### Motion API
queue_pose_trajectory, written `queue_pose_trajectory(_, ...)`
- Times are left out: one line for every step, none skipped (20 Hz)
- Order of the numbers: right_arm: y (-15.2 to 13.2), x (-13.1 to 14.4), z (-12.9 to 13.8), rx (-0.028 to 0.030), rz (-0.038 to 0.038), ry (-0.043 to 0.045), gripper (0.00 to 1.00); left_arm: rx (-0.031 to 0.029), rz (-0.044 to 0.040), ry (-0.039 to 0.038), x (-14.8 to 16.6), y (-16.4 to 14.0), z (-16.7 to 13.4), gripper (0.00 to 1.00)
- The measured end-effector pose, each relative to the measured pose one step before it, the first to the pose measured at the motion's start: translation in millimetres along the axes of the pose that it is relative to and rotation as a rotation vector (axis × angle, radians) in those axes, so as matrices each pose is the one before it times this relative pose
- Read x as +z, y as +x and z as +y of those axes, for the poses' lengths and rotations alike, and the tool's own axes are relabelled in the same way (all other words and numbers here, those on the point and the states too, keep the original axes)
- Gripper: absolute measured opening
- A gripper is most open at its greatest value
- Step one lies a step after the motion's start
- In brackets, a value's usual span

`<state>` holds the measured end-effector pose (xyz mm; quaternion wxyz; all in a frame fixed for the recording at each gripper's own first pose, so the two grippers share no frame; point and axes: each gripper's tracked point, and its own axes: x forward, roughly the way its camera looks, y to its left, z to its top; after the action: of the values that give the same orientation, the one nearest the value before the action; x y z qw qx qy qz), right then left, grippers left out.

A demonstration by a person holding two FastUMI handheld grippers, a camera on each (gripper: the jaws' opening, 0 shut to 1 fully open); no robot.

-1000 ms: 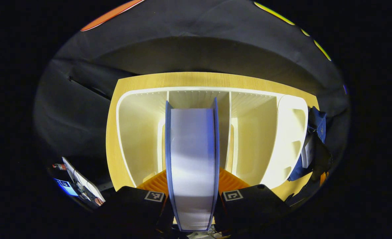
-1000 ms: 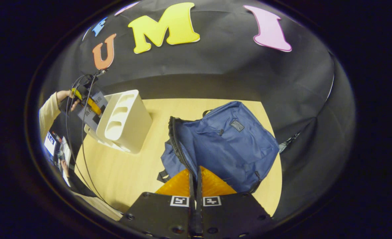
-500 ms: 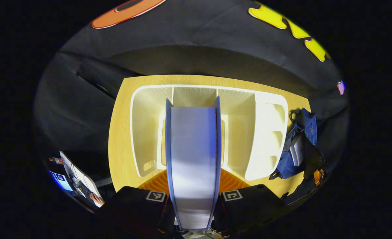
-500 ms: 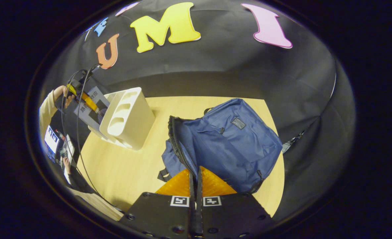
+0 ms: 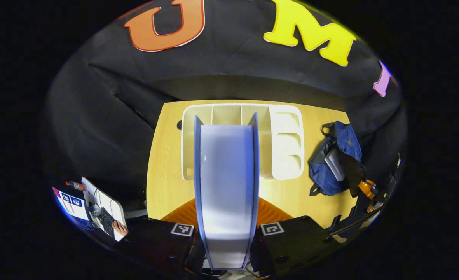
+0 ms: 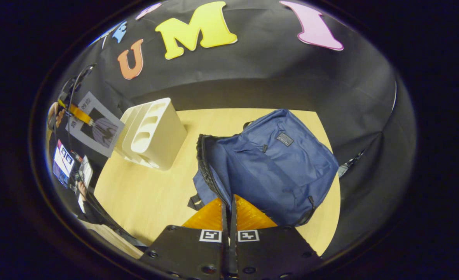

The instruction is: Open the schoolbag, grab two books from the bookshelf and put them into the schoolbag.

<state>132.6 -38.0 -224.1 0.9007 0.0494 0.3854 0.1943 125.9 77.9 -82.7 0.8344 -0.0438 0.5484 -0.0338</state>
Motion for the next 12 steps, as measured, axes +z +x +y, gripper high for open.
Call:
queue_pose_trajectory(-0.05, -3.7, -0.93, -0.0031, 0.00808, 0.00025, 0.01, -0.0233, -0.0056, -0.00548, -8.77, -7.66, -4.79, 0.48)
queue_pose_trajectory(0.71, -1.88, 0.44, 0.00049, 0.00208, 0.00245, 0.01, -0.02556, 0.00115, -0.01104, -13.02, -4.96, -5.79, 0.48)
queue_pose_trajectory(1.37, -2.47, 1.08, 0.00525, 0.00501, 0.00407, 0.0, -0.02893, 0.0005, -0.01341, -10.54, -4.08, -7.61, 0.48)
queue_pose_trajectory(1.18, -5.24, 0.89, -0.00132, 0.01111, -0.00182, 0.0, -0.03227, -0.00256, -0.01322, -8.29, -0.86, -8.98, 0.48)
queue_pose_trajectory(0.33, -3.79, -1.19, -0.00447, 0.00811, -0.00912, 0.01, -0.03368, -0.00164, -0.01805, -9.53, -1.18, -9.37, 0.52)
queue_pose_trajectory(-0.56, -1.58, -1.31, -0.00591, 0.00285, -0.0096, 0.01, -0.03507, -0.0031, -0.02141, -7.38, 0.44, -8.17, 0.52)
queue_pose_trajectory(-1.36, -1.79, -1.69, -0.00721, 0.00184, -0.00943, 0.01, -0.03095, -0.00492, -0.01965, -7.05, 0.59, -8.24, 0.48)
queue_pose_trajectory(-0.15, -1.71, -1.14, -0.00505, 0.00272, -0.00958, 0.01, -0.03006, -0.00166, -0.00788, -9.49, 1.89, -7.85, 0.48)
queue_pose_trajectory(-1.3, -2.09, -0.94, -0.00305, 0.00364, -0.00653, 0.0, -0.03106, -0.00698, 0.00339, -8.29, 3.32, -8.88, 0.52)
queue_pose_trajectory(1.05, -0.7, -1.06, -0.00497, 0.00319, -0.00116, 0.0, -0.02662, 0.00084, -0.00601, -9.84, 5.13, -6.74, 0.48)
queue_pose_trajectory(0.97, -0.49, -0.53, -0.00167, 0.00291, 0.00275, 0.0, -0.02497, 0.003, -0.01512, -9.57, 5.83, -7.43, 0.48)
queue_pose_trajectory(1.2, 0.77, -0.65, -0.00392, 0.00108, 0.00415, 0.01, -0.03027, -0.00137, -0.01877, -7.75, 5.42, -8.65, 0.48)
